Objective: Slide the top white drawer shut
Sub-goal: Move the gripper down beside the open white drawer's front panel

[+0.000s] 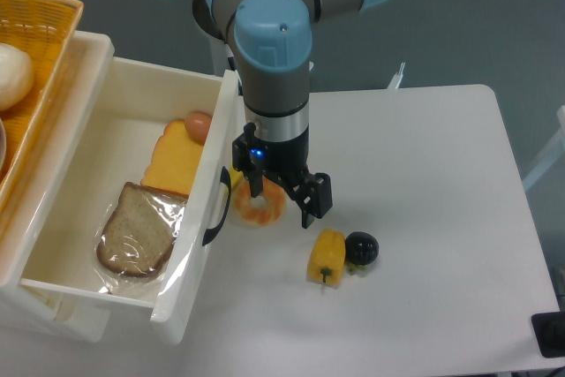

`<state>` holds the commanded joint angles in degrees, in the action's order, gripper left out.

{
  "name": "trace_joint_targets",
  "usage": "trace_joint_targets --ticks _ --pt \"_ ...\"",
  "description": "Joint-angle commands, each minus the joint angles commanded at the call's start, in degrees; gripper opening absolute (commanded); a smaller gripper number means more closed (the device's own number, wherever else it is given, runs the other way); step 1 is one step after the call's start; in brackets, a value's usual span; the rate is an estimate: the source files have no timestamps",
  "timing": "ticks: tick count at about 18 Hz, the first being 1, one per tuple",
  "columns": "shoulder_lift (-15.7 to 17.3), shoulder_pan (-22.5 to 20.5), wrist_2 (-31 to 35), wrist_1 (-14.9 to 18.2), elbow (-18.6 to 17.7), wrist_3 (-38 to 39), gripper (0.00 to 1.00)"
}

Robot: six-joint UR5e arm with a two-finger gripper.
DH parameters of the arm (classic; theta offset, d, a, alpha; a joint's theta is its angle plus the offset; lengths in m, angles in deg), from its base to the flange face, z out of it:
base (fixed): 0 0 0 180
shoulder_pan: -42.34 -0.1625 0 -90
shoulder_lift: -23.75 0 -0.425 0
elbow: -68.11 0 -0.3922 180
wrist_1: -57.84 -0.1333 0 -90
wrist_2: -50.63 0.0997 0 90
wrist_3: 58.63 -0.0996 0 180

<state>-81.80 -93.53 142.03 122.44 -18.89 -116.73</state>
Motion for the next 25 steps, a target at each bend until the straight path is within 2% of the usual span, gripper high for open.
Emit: trace_joint_targets --ticks 4,13,19,25 --pt "-0.7 0.1 2.0 -0.7 -0.4 11.1 1.0" --pt "-1.9 0.5 2.4 -1.1 -1.7 24.5 1.0" --pt "-3.4 1.0 2.9 -1.1 -1.9 25.2 1.0" --pt "-9.0 0.7 1.1 -1.1 -0.1 25.1 1.0"
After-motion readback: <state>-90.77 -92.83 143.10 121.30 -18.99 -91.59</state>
